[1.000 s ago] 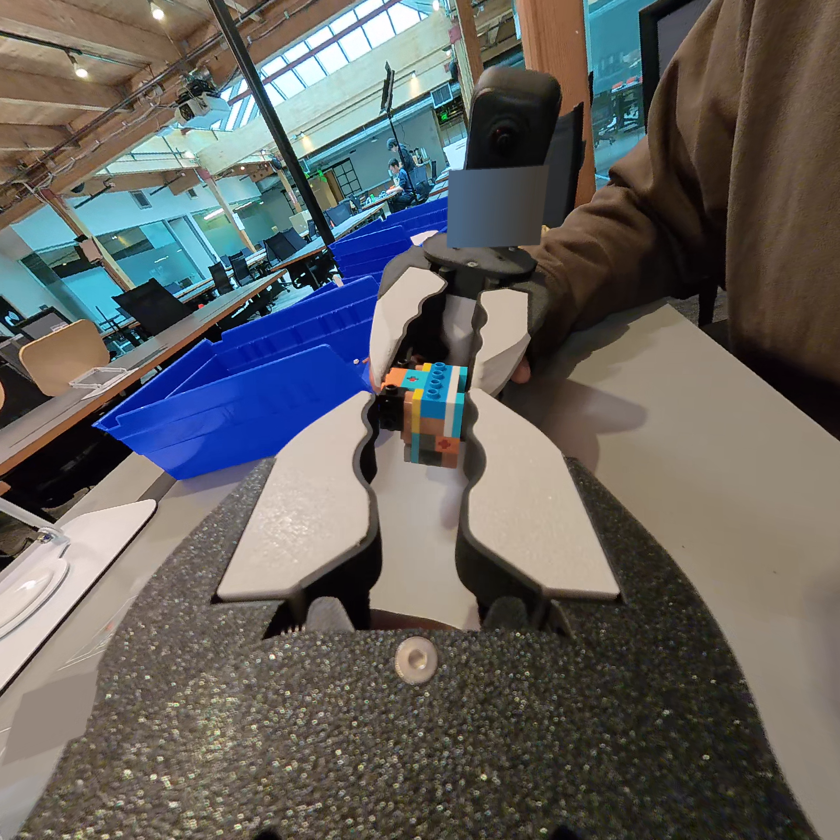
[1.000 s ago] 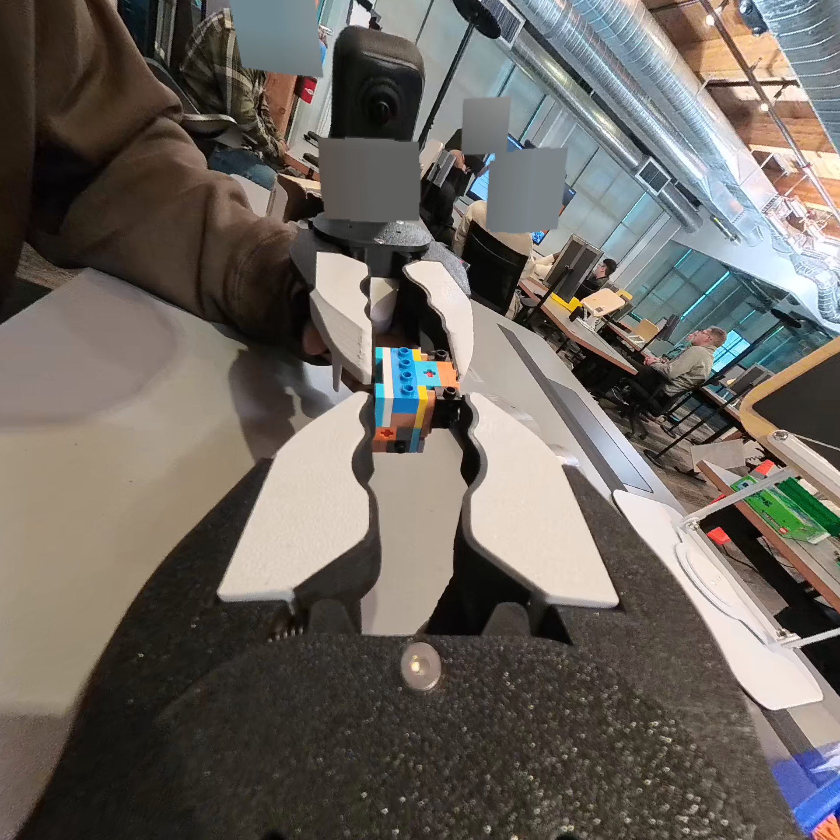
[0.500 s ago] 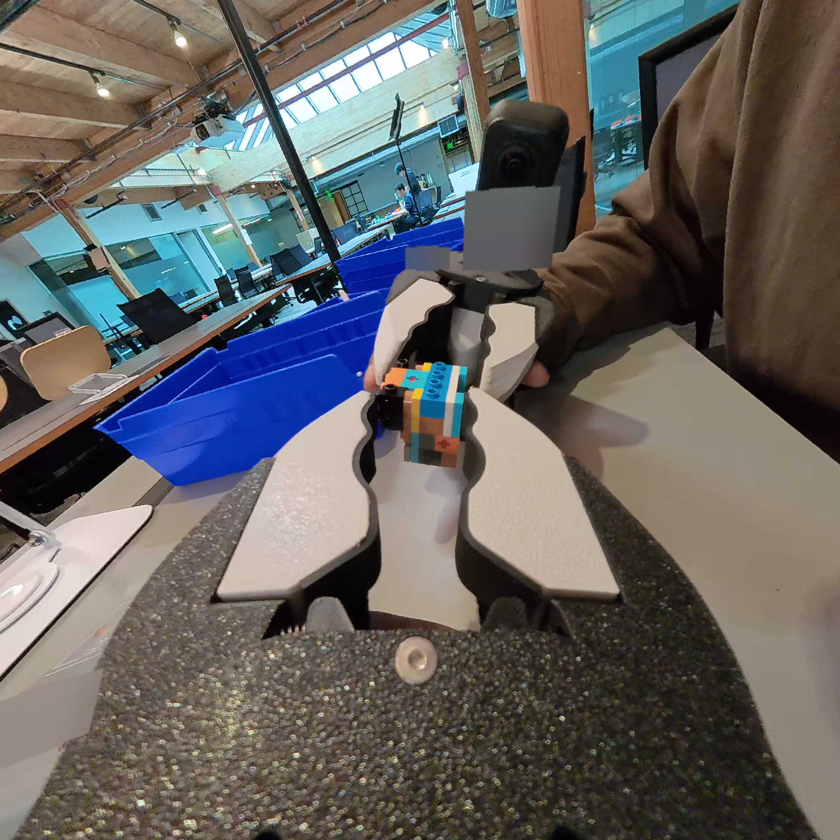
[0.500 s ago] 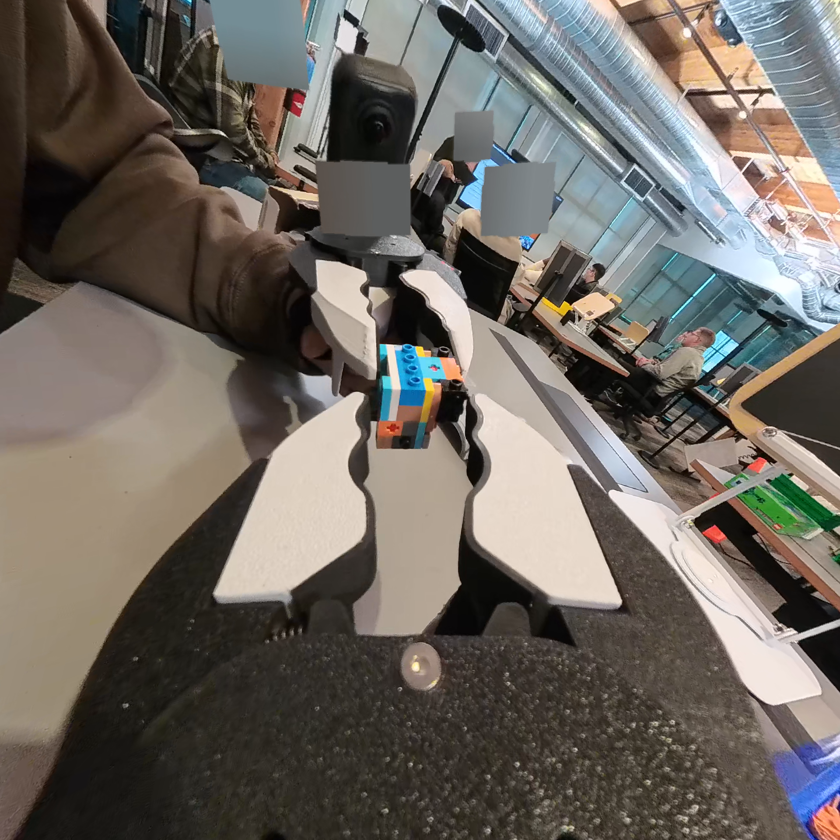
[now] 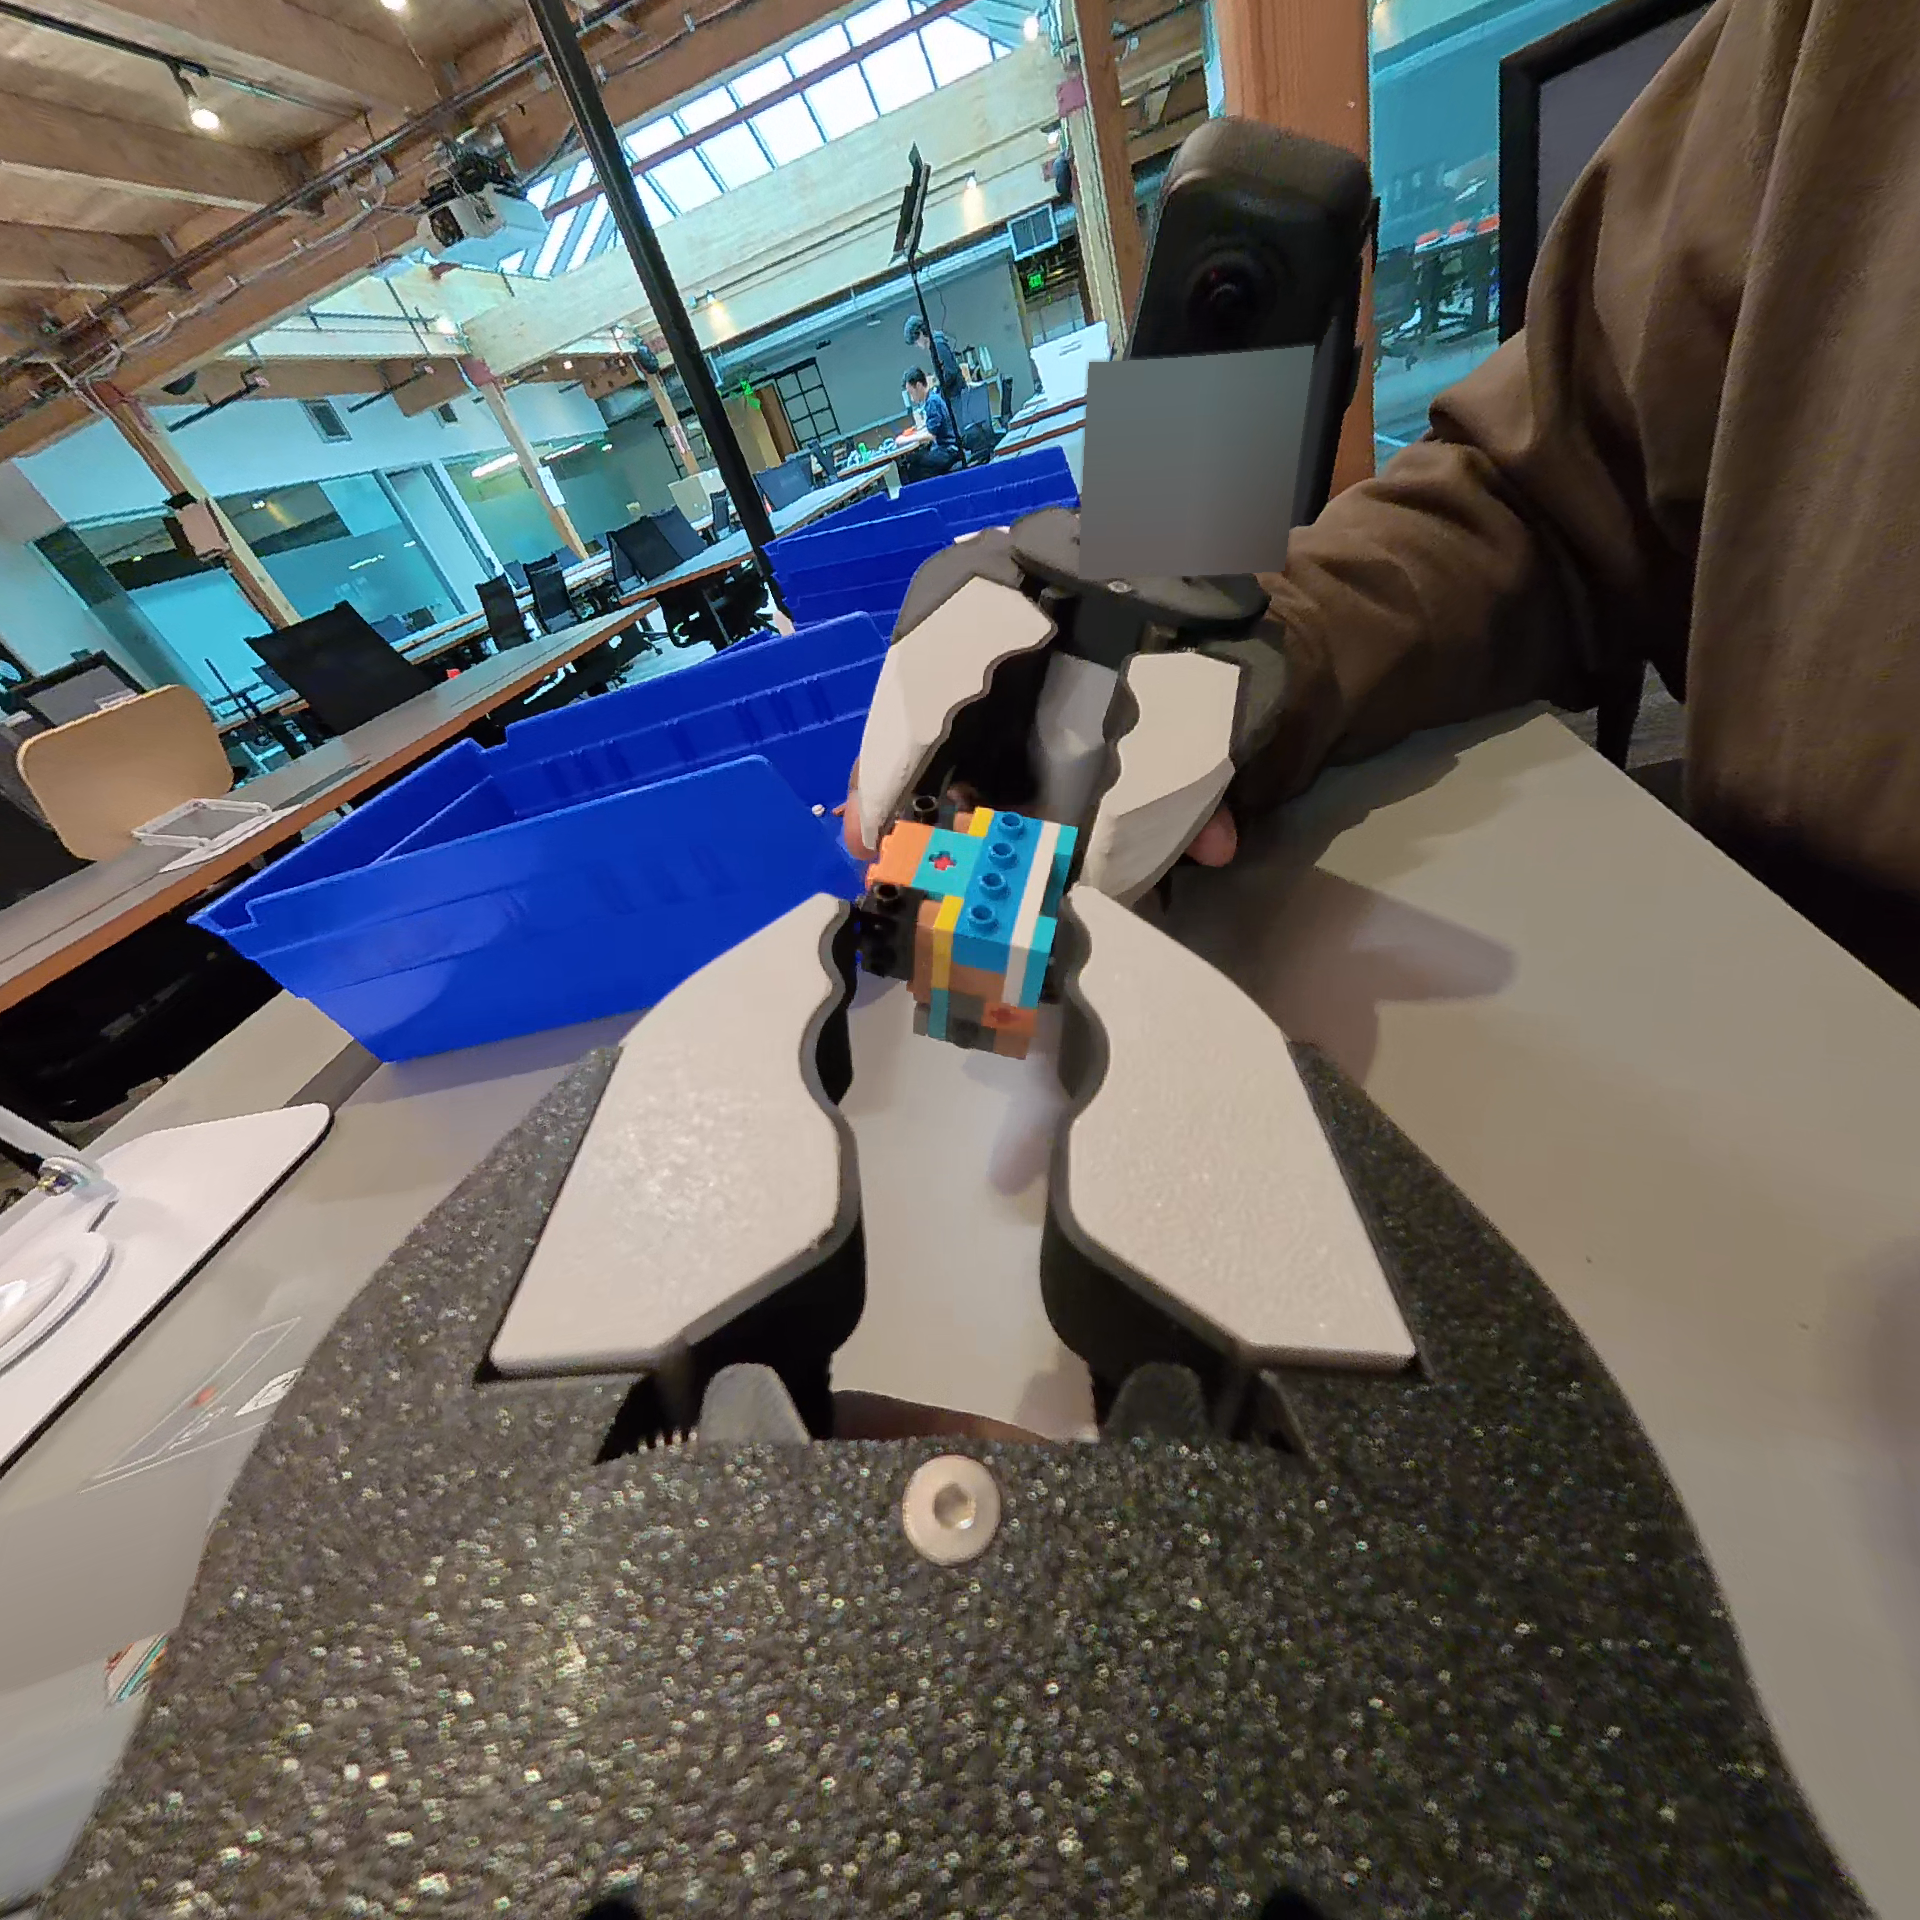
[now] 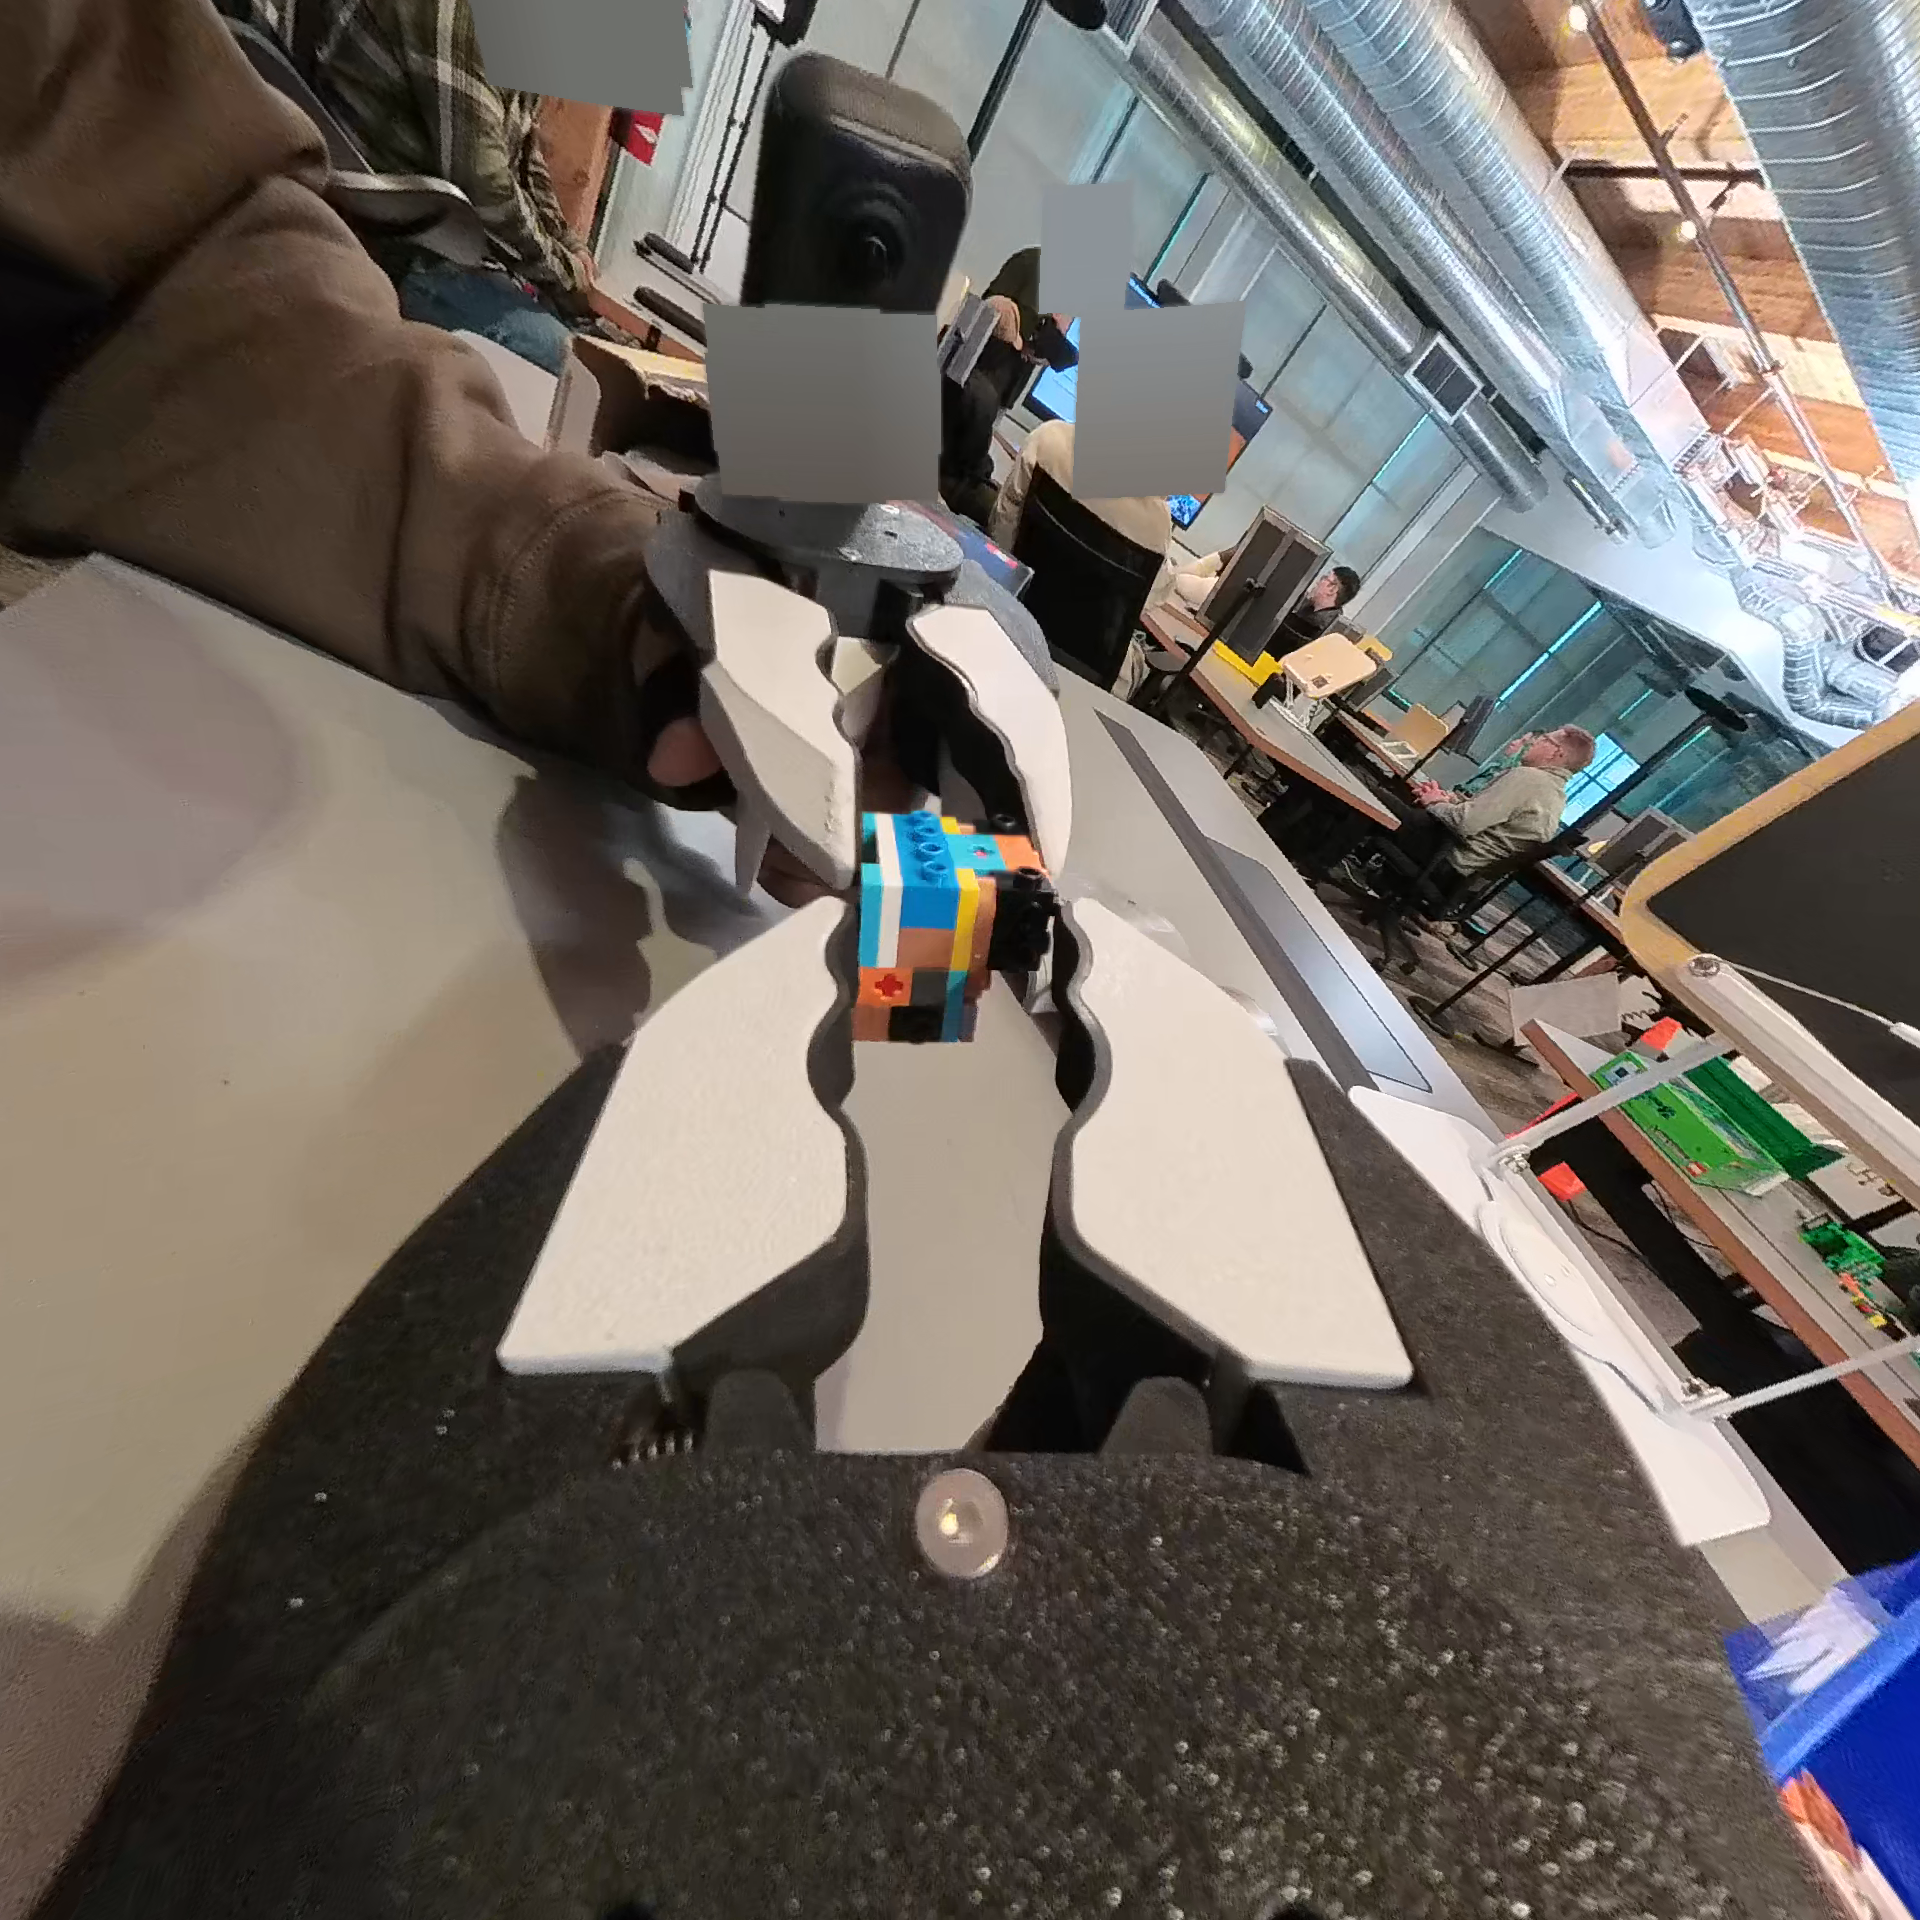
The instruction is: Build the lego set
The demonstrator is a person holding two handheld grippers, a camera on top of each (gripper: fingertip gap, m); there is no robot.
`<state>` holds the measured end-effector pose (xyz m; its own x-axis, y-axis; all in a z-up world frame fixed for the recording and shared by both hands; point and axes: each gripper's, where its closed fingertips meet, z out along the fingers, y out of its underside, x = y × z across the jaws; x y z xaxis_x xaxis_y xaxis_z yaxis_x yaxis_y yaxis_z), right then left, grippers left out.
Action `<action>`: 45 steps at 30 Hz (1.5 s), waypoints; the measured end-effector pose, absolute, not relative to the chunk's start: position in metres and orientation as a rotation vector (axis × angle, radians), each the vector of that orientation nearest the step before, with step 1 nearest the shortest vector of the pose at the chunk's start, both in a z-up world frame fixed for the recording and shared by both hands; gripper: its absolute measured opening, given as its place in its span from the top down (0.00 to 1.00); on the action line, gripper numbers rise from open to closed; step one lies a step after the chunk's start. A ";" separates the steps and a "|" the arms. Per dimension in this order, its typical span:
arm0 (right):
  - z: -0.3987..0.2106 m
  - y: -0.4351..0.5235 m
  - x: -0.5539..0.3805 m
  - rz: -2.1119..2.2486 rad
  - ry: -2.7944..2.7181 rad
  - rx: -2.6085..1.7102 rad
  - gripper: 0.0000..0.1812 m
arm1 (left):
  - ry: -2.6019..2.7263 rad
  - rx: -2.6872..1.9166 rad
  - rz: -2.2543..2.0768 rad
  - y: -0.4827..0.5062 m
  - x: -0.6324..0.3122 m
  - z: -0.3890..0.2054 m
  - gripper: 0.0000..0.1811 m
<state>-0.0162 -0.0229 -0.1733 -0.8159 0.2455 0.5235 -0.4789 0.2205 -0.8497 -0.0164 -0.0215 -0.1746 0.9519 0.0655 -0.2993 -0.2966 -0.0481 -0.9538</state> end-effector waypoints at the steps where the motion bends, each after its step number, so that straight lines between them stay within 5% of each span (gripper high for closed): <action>1: -0.174 -0.023 -0.016 1.641 -1.933 0.216 0.81 | 0.183 -1.600 0.300 -0.022 -0.017 -0.176 0.80; 30: -0.161 -0.023 -0.019 1.657 -1.894 0.113 0.78 | 0.019 -1.249 0.007 -0.044 -0.022 -0.135 0.80; 45: -0.145 -0.027 -0.002 1.817 -1.873 0.076 0.87 | 0.078 -1.201 -0.025 -0.038 -0.010 -0.133 0.80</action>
<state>-0.0024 -0.0275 -0.1449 -0.8607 0.3137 0.4010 -0.3913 0.0963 -0.9152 -0.0099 -0.0381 -0.1327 0.9970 -0.0609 -0.0467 -0.0216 0.3617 -0.9320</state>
